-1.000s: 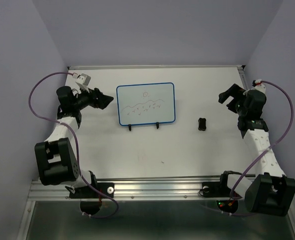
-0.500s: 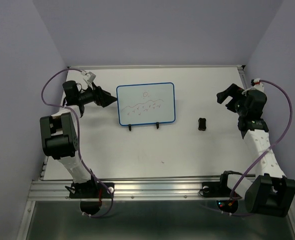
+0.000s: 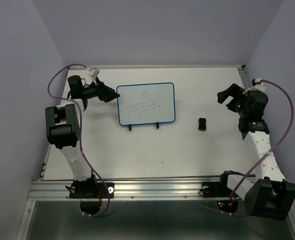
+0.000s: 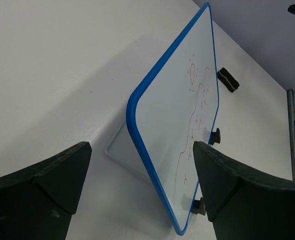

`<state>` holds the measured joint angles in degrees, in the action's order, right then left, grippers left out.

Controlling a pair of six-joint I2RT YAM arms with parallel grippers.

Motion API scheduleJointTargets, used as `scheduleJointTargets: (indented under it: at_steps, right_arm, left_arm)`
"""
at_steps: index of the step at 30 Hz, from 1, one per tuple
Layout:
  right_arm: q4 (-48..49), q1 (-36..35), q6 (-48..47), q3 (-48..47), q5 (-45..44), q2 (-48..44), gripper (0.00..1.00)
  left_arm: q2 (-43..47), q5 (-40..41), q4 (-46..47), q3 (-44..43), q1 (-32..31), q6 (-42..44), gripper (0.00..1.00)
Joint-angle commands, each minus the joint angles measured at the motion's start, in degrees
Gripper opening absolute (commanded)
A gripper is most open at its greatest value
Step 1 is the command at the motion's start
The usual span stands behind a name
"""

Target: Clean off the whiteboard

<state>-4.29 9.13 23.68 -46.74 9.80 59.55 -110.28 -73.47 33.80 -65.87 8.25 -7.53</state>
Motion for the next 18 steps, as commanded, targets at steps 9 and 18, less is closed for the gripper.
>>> scheduleJointTargets:
  at_steps: [9, 18]
  right_arm:
    - [2.1, 0.02, -0.92, 0.33, -1.89, -0.4, 1.0]
    - [1.66, 0.02, -0.57, 1.04, -3.03, 0.13, 1.0]
  left_arm:
    - [-3.45, -4.93, 2.76, -4.62, -2.45, 0.15, 0.73]
    - [-5.12, -8.0, 3.9, -4.8, -2.63, 0.85, 0.55]
